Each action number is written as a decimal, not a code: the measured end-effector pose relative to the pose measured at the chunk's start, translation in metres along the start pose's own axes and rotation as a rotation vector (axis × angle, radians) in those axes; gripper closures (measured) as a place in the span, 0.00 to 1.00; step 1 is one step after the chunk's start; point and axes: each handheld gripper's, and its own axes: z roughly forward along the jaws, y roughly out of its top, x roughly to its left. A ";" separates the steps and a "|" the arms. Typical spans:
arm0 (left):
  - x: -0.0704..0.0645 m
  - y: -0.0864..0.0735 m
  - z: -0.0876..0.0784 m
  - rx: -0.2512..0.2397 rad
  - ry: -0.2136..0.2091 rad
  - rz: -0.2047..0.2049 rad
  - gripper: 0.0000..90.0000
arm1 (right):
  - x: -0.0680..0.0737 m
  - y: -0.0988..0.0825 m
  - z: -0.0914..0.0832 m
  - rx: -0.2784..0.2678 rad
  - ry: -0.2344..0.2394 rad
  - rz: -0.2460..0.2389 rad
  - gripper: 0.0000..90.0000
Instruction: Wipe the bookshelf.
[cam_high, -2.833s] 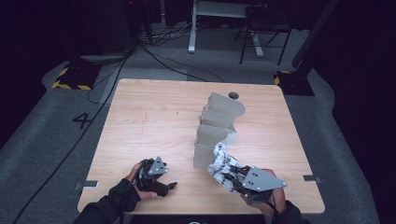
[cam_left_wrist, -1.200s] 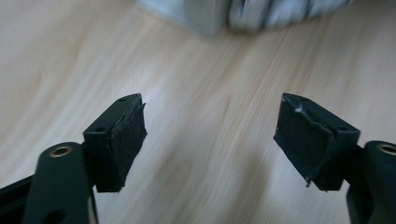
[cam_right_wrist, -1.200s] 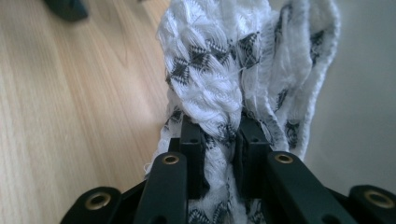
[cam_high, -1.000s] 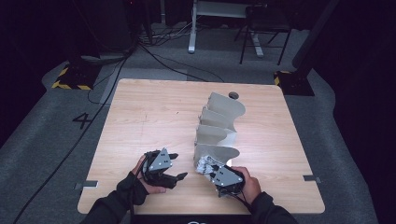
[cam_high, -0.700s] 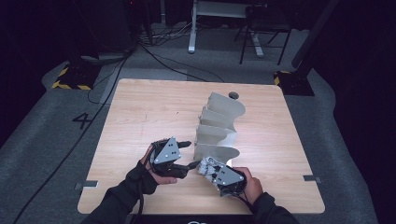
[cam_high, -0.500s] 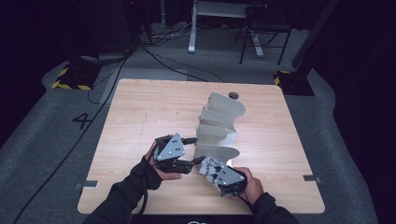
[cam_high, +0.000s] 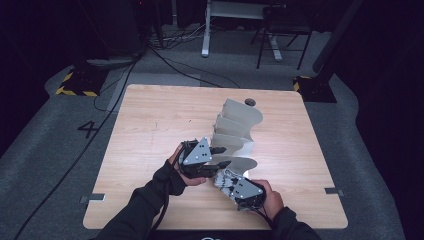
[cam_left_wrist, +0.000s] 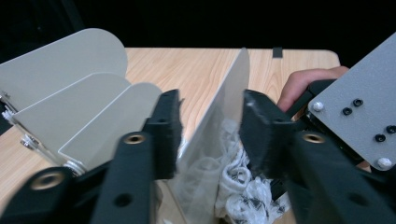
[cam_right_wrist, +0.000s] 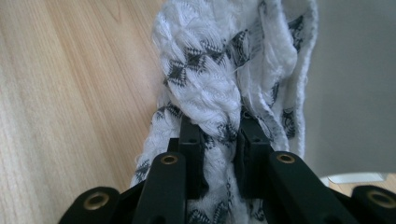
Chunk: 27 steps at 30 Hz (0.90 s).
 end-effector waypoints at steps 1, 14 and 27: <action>0.001 0.000 0.000 -0.005 -0.005 -0.010 0.74 | -0.001 -0.001 -0.002 -0.003 -0.005 0.001 0.84; 0.004 0.004 0.001 -0.019 -0.022 -0.045 0.91 | -0.018 0.014 -0.061 -0.223 -0.213 -0.013 0.85; 0.001 0.006 0.008 -0.021 -0.042 -0.030 0.93 | -0.020 -0.007 -0.057 -0.174 -0.222 0.028 0.85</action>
